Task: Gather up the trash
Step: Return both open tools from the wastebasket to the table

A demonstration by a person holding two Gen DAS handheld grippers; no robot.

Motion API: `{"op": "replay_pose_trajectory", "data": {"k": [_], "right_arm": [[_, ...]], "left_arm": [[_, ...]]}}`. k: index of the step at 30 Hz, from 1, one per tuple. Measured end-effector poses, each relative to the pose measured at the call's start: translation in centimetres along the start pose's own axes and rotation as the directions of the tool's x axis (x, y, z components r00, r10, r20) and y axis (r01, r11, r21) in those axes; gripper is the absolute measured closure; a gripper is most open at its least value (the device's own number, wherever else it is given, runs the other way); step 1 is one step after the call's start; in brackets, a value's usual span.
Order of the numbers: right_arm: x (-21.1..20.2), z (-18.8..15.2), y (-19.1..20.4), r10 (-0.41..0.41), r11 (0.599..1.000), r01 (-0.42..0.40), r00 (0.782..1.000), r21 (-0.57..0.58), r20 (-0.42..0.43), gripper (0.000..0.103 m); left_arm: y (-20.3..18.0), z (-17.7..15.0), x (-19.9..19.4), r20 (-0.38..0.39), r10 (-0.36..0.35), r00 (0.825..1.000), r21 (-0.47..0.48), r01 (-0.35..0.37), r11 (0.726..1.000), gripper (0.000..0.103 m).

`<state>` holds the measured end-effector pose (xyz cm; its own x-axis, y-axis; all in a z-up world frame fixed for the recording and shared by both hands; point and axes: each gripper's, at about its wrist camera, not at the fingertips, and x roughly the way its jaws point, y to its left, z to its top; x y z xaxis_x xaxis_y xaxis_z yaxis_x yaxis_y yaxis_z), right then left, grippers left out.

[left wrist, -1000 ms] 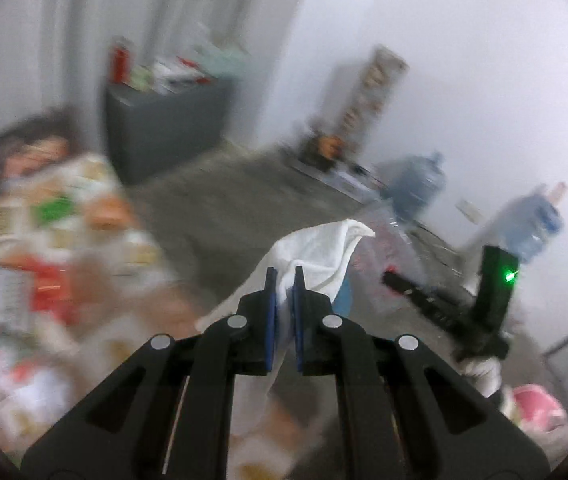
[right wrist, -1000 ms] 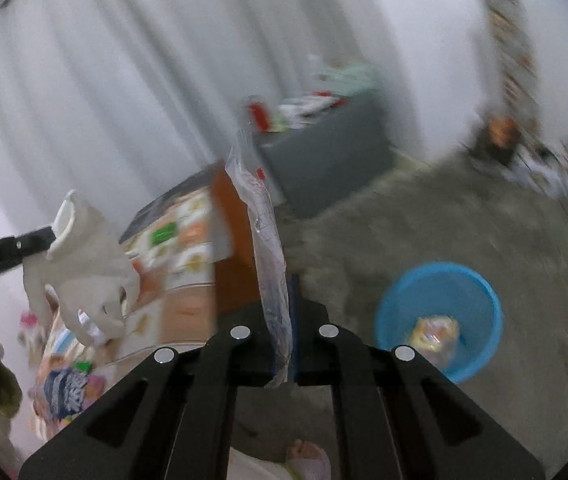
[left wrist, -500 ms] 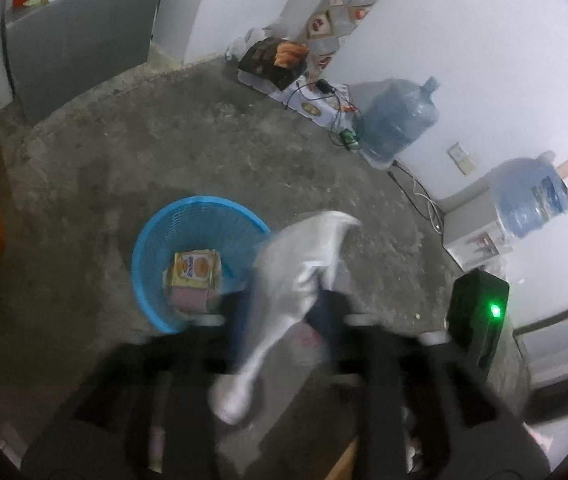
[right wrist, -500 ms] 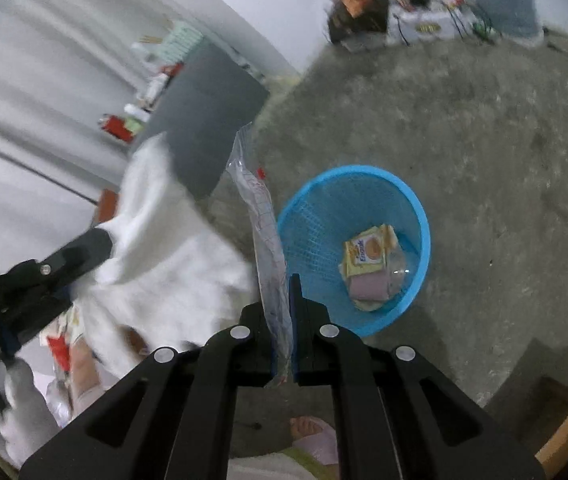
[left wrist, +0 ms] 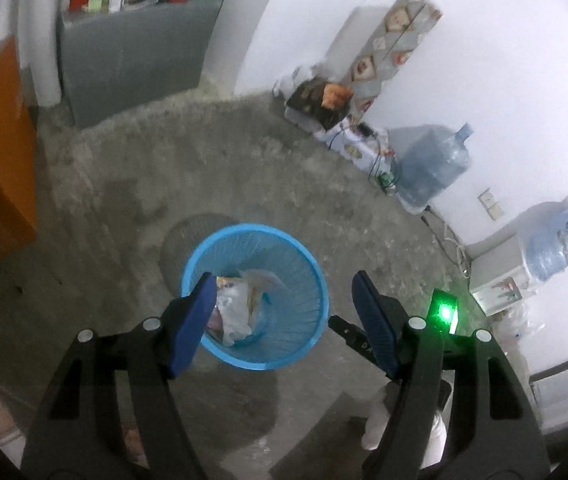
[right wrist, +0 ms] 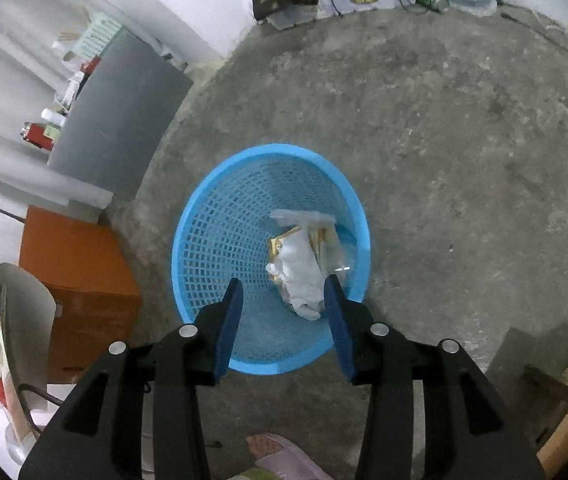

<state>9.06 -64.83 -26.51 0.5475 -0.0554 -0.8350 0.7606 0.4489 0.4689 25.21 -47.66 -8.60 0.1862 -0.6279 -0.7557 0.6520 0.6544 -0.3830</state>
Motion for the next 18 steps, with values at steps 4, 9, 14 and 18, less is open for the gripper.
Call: {"op": "replay_pose_trajectory", "data": {"k": [4,9,14,18], "right_arm": [[-5.0,-0.8,2.4,0.002,0.995,0.007,0.995,-0.098,0.095,0.062],[-12.2,-3.3,8.1,0.022,0.944,0.053,0.975,-0.325,0.222,0.053],[-18.9,-6.8,13.6,0.097,0.854,0.084,0.944,-0.514,0.316,0.029],[-23.4,-10.2,17.8,0.198,0.783,0.059,0.920,-0.619,0.338,0.014]], "left_arm": [[0.3,-1.3,-6.8,0.072,-0.033,0.997,0.024,0.031,0.999,0.037],[1.8,-3.5,-15.2,0.182,-0.038,0.983,0.020,0.035,0.999,0.033],[4.0,-6.7,-23.5,0.283,0.064,0.957,0.014,-0.071,0.997,0.030],[6.9,-9.7,-30.0,0.347,0.145,0.927,-0.057,-0.134,0.989,0.027]]}}
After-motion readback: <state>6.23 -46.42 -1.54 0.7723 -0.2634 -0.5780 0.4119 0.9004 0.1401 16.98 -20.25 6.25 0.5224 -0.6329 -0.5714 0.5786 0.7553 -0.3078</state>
